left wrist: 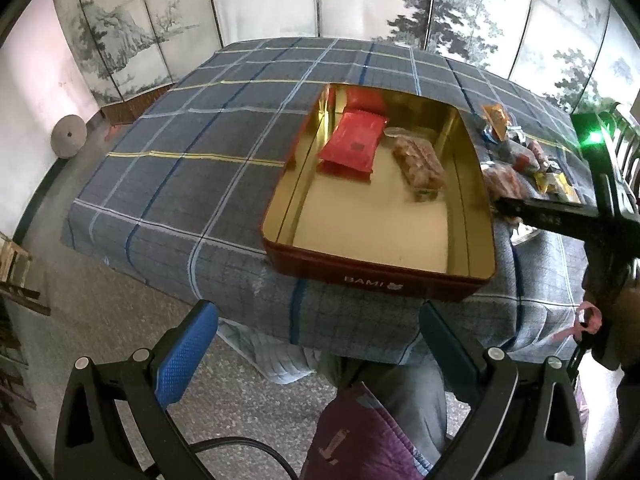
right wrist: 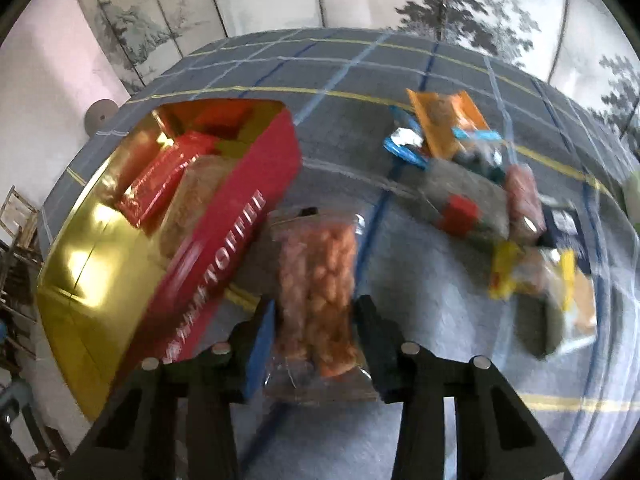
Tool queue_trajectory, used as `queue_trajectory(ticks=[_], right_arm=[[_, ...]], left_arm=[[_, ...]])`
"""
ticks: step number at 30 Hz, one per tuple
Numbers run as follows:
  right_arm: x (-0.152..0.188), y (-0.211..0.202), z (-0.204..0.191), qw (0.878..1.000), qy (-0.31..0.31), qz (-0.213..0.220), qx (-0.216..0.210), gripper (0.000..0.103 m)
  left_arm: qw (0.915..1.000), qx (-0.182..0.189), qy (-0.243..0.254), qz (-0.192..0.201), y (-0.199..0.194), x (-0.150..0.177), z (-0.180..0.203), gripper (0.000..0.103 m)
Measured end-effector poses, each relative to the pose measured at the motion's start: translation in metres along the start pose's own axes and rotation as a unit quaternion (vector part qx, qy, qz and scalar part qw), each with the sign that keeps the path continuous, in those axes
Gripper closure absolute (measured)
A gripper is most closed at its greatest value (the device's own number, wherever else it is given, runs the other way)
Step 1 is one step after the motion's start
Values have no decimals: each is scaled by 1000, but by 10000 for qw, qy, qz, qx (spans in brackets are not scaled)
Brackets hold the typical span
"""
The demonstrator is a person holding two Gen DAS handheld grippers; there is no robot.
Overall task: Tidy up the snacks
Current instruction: 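Grasp the bag of twisted dough snacks with the right gripper and lift it, then grasp the yellow-wrapped candy with the left gripper while the right gripper holds the dough-snack bag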
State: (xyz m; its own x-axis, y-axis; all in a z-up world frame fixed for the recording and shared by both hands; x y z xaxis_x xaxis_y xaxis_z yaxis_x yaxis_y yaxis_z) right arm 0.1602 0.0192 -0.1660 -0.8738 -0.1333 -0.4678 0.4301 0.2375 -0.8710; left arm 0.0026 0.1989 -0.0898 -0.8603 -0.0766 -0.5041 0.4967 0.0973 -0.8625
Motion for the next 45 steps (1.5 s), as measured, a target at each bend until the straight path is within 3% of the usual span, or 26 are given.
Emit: queue_trajectory(ticks=[4,6,10,11,12,13,17,20,23,27,32,36,40,45], right_arm=[[5,-5,15,9998,215,10,-29,59],[1,-3,16,9996,288,34,27,52],[-8,3,14,9997,115,82,215,45],[-9,5,12,9996,47,76,273,46],[-8,5,11,9994,-21,92,343,58],[-5,3,11,9986,-152,140,477,63],[24,-17,17,9986,-333,276,312,63],[52,-46,54,9987,-47,417,280,63],[76,-85,125,9946,534,629,624,63],[99,-123,224,9812,1235,792,1250,63],[108,-135,299,9698,1550,890,1662,63],[104,-129,329,9651,1668,995,1759,63],[98,-118,339,9653,1740,1045,1646,63],[96,-112,343,9667,1685,1125,1564,63]], left_arm=[[10000,15,31,-55,1,1,4,4],[10000,5,58,-50,1,1,5,4],[9999,-29,114,-23,-1,0,7,4],[9999,-15,143,12,-3,-2,9,4],[9998,3,190,57,-5,-3,11,4],[9995,34,289,113,-8,-5,16,4],[9976,216,607,258,-20,-9,38,4],[9948,409,883,303,-27,-11,62,4],[9909,720,1117,231,-31,-12,90,4],[9824,1415,1216,37,-36,-25,130,4],[9778,1522,1442,13,-35,-53,168,4],[9751,1787,1238,-439,-12,-82,195,4],[9737,1806,1154,-776,14,-105,220,4],[9578,2215,1238,-1353,39,-100,265,4]])
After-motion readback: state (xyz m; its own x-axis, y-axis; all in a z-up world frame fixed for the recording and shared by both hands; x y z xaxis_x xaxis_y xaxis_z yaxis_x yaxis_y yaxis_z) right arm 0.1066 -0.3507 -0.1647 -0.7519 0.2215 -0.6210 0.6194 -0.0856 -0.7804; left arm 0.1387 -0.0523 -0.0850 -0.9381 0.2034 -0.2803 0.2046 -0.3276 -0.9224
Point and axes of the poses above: each gripper's, at about its wrist camera, not at the fingertips, and y roughly the way its jaws point, z to its right, x to its underside, the point moved 9 cm from there along y, roughly the way its jaws point, and after that the axes turned 2 degrees about -x, right-handed, at the moved point
